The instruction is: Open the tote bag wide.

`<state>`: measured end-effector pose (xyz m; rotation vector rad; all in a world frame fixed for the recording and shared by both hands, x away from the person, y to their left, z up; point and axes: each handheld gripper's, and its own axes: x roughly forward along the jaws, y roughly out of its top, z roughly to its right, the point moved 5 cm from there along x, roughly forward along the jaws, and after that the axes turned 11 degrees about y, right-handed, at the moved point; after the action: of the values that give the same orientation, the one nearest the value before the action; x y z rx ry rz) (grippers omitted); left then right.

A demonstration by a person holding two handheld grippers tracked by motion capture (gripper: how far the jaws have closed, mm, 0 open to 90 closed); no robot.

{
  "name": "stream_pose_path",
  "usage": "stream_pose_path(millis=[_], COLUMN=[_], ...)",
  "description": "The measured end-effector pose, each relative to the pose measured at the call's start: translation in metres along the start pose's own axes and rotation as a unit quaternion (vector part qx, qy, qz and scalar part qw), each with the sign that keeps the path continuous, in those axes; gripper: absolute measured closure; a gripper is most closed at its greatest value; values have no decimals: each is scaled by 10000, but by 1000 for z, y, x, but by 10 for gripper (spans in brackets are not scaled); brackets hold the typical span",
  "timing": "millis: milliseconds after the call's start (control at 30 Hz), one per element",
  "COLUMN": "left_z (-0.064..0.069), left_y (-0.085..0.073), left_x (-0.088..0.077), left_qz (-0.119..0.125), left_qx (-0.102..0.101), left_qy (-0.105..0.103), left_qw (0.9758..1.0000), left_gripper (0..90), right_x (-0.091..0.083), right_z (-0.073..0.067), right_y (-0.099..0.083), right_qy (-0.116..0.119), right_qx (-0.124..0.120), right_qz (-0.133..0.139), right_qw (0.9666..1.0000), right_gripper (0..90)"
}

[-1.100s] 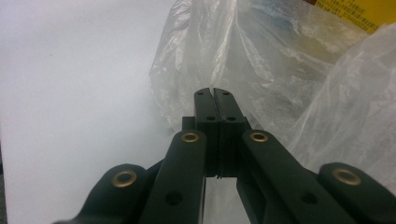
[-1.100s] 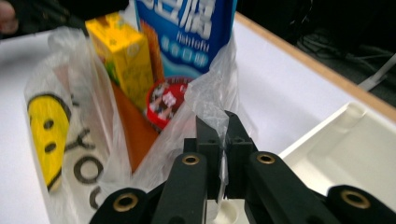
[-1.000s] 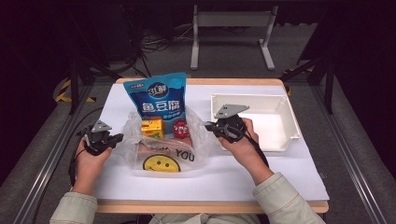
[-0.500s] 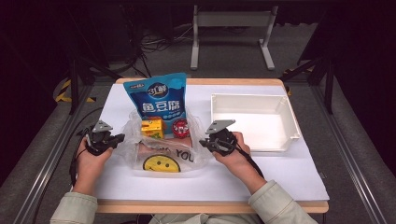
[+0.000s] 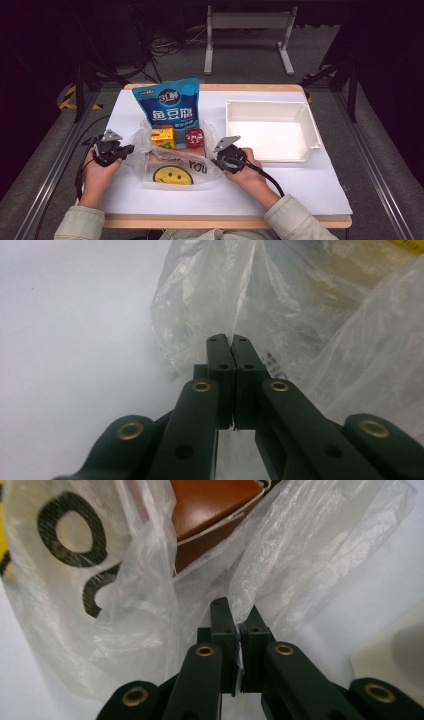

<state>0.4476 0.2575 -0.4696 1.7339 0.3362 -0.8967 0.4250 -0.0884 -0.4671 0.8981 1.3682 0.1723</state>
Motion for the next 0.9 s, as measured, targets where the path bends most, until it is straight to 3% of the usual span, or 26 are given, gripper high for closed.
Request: stream_pose_path(millis=[200,333,600,767,900], left_z=[2,0,-7,-6,-11], left_y=[-2,-4,-7,-6,1], left_x=[8,10,11,8,-6], left_qz=[-217,-284,-443,-258,58], left_qx=[117,36,60,31,-305], left_qy=[12,43,285,211,193], left_qw=[9997,9996,9986,9994,9993], left_gripper=[900,900,900,891,683], right_x=[2,0,-8,-9,-8], right_z=[3,4,6,6,5], right_y=[-5,-8,-16,-17,-16], right_qy=[89,141,200,212,248], right_qx=[210,276,441,437,434], right_qz=[-155,-147,-126,-97,-103], right_qw=[9996,9994,9987,9988,9987], right_gripper=[883,883,883,882,882])
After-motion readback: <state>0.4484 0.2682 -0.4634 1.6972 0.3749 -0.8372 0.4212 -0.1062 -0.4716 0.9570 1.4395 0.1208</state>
